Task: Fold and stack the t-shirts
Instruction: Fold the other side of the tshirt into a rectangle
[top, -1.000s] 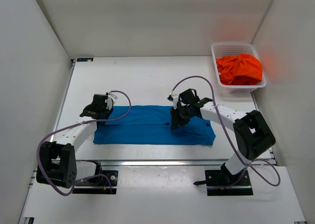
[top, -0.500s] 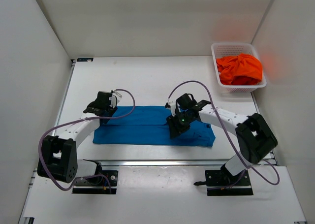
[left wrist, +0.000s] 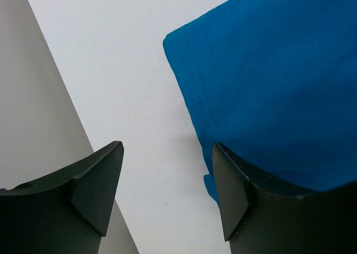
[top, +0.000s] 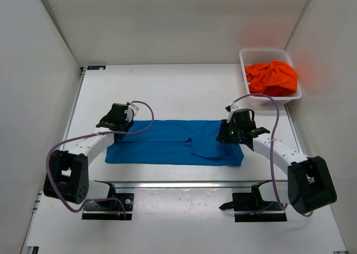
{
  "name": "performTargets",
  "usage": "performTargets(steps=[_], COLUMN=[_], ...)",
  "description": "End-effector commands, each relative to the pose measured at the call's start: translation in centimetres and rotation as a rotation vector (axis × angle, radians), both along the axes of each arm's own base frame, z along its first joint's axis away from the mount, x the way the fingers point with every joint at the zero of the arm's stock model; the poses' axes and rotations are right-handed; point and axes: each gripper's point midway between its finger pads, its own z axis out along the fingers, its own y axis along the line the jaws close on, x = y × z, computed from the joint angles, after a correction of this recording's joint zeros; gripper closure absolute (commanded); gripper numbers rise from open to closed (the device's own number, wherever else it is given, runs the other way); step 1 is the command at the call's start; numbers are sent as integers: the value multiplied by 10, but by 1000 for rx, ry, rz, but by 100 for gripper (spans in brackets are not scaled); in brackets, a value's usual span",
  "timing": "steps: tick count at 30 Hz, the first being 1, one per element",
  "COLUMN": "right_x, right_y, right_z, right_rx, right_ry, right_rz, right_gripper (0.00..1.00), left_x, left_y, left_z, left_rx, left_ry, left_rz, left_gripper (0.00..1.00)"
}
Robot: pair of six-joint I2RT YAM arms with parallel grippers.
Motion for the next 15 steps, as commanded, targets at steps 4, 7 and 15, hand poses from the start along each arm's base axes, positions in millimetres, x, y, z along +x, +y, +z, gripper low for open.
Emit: performTargets(steps=[4, 7, 15], right_x=[23, -2, -65], right_y=[-14, -12, -21], right_z=[-16, -26, -37], right_rx=[-33, -64, -35], right_ry=[22, 97, 130], right_rz=[-60, 1, -14], right_gripper=[86, 97, 100], left_x=[-6, -10, -15], left_y=[16, 24, 28], left_z=[-6, -11, -15], left_rx=[75, 87, 99], left_ry=[-10, -7, -3], left_rz=[27, 49, 65], left_gripper=[24, 23, 22])
